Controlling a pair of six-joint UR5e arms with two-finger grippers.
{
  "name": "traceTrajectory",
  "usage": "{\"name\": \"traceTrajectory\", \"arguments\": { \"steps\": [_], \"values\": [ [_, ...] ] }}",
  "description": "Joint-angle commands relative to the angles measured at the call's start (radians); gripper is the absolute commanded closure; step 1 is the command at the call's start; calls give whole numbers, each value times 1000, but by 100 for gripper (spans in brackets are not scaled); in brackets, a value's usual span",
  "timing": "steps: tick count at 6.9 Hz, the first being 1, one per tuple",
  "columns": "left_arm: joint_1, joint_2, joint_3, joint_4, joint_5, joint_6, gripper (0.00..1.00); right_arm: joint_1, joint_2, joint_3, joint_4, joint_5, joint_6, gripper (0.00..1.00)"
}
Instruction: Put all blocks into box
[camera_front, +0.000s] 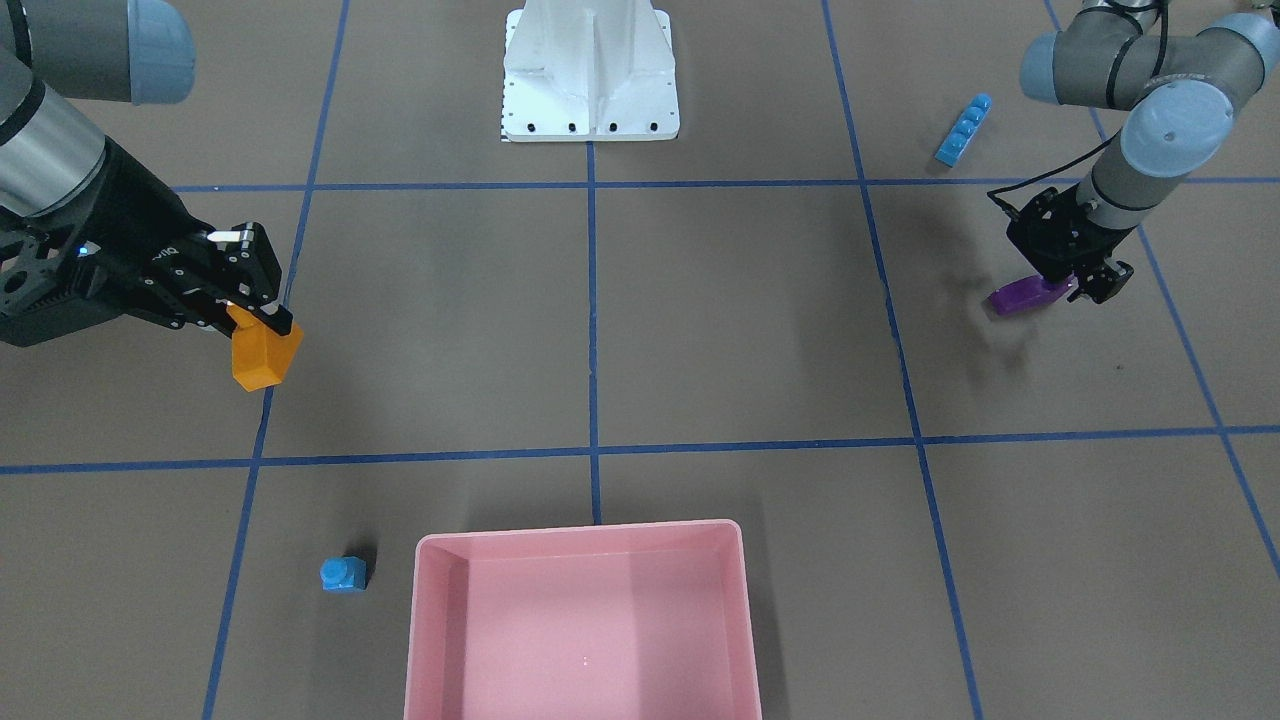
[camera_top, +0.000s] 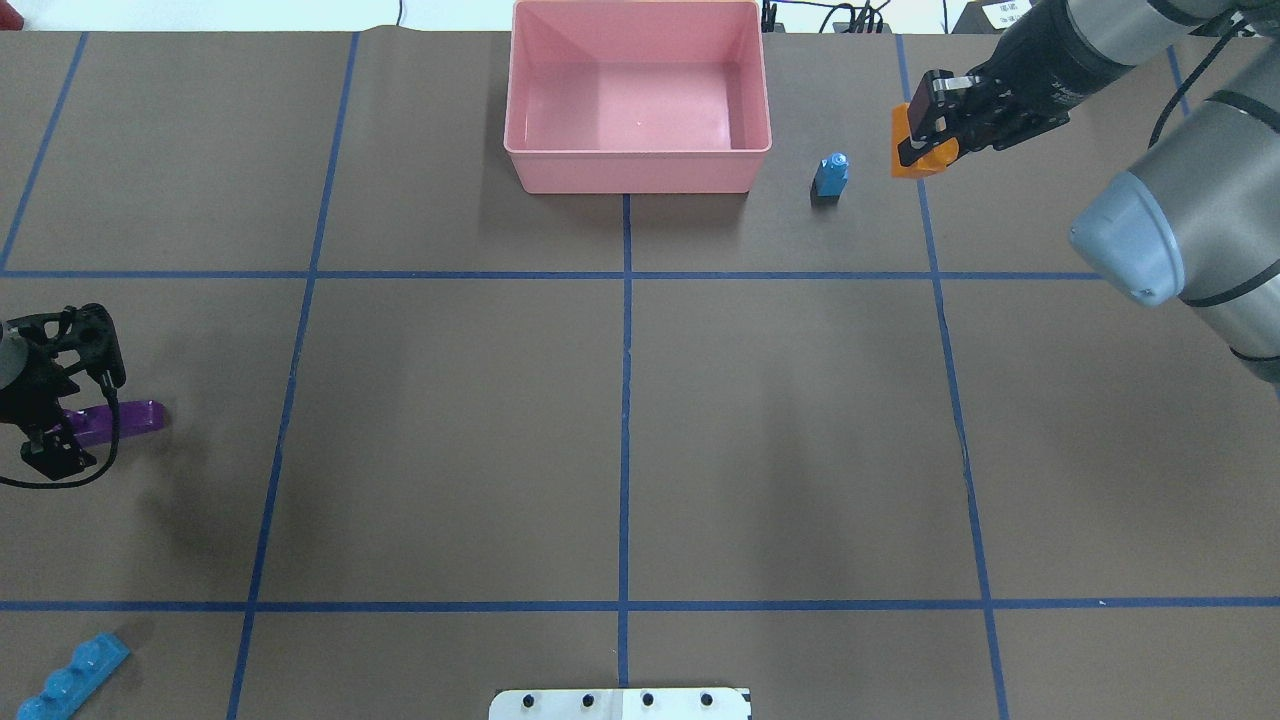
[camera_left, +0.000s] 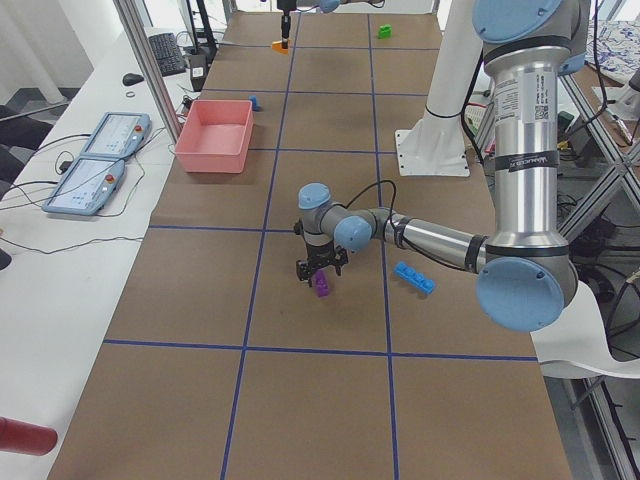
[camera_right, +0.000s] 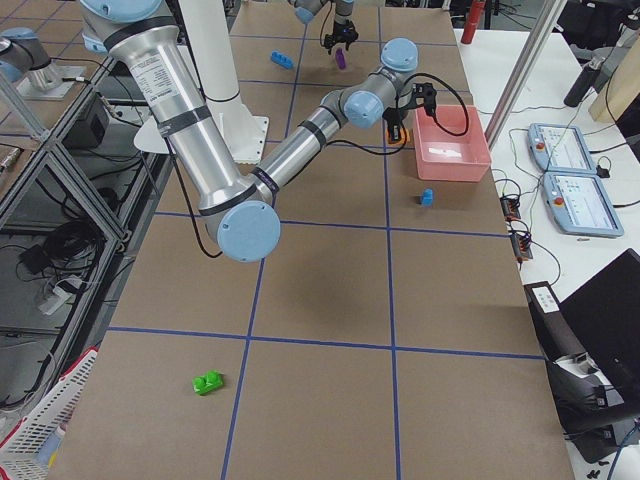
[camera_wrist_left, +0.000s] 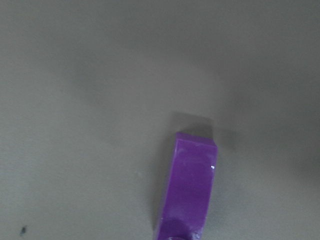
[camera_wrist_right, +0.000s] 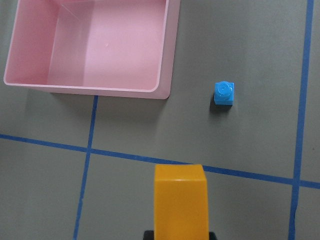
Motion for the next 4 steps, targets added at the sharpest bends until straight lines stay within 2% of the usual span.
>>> {"name": "traceTrajectory", "arguments": {
  "steps": [1,3,4],
  "values": [
    [9,-12,28,-1,1,-2,0,-1,1,-1,-1,0,1,100],
    [10,-15,54,-6,-1,-4,1,-2,3,-7,1,0,1,100],
    [10,-15,63,-6,1,-4,26,-2,3,-7,1,0,0,100]
  ]
}}
